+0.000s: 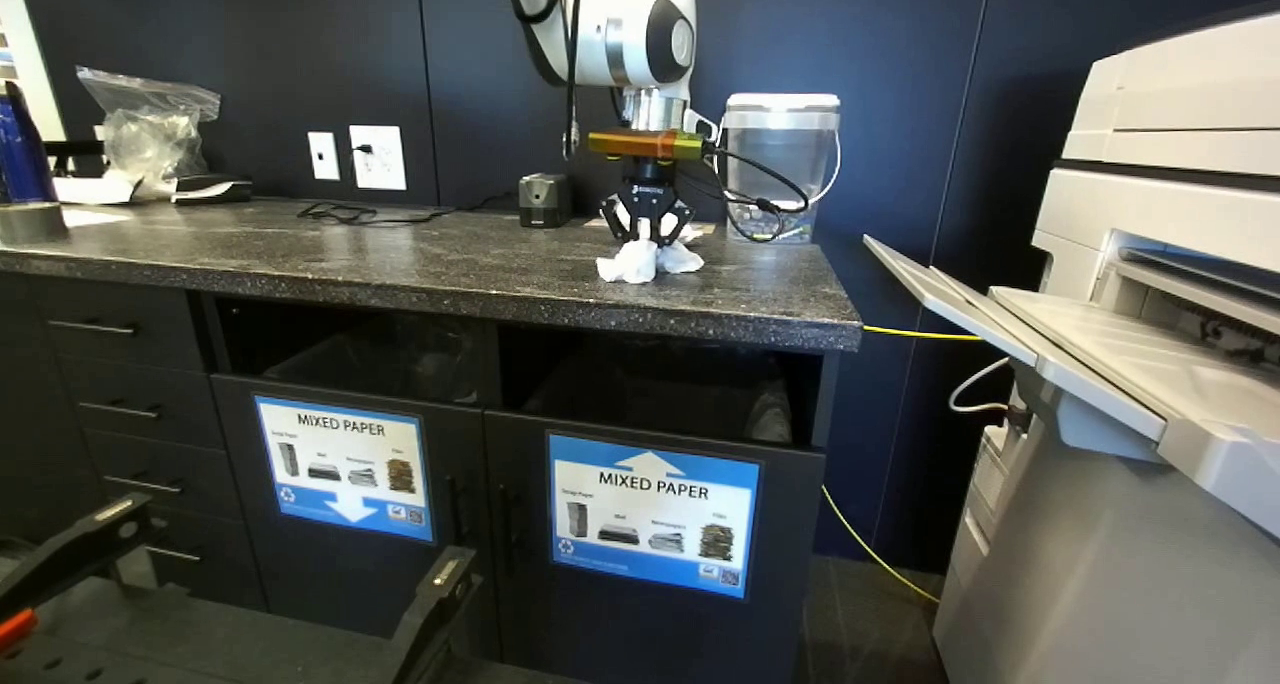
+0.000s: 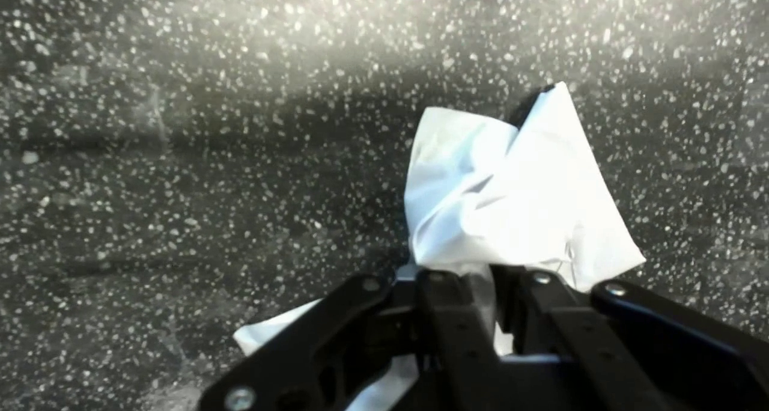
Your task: Put the white pieces of papers in the right bin
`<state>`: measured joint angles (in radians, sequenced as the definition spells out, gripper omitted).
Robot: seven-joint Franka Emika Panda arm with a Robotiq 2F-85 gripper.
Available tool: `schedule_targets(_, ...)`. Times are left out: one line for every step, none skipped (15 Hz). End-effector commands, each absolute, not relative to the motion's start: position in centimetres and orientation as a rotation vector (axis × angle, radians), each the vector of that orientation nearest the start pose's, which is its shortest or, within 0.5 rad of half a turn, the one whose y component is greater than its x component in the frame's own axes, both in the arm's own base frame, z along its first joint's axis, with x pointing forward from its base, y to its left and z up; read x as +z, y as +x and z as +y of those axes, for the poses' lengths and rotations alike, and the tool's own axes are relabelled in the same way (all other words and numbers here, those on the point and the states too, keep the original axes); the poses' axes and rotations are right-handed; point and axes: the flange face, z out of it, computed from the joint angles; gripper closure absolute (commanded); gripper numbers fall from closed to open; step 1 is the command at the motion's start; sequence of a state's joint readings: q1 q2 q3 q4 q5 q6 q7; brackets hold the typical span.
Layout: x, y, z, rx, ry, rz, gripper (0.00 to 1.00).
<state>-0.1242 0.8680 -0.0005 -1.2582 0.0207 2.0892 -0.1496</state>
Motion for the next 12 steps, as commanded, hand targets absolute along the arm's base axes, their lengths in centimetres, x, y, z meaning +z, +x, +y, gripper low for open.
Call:
schedule_targets(22.8,70.5,-8.3,0.057,-3.1,-0.154,0.82)
schedule_targets(23.1,69.8,-8.1,0.048,-3.1,-0.178,0.83)
schedule_targets(23.1,69.1,-7.5,0.039,-3.101,-0.202,0.83)
schedule_targets(23.3,68.2,-7.8,0.032,-3.1,-0.214,0.82)
schedule_targets(23.3,67.4,-7.6,0.024,-3.108,-0.218,0.82)
schedule_targets(23.2,66.5,-6.9,0.022,-3.108,-0.234,0.82)
schedule_targets(23.4,65.5,-6.8,0.015,-3.109,-0.243,0.82)
schedule_targets(23.7,64.4,-6.8,0.013,-3.101,-0.254,0.82)
schedule_targets(23.6,63.4,-6.0,0.014,-3.105,-0.277,0.83)
schedule_targets(23.5,62.2,-5.6,0.016,-3.102,-0.29,0.82)
schedule_targets(23.8,61.0,-5.6,0.013,-3.095,-0.294,0.83)
schedule_targets(23.5,59.8,-4.9,0.01,-3.095,-0.305,0.82)
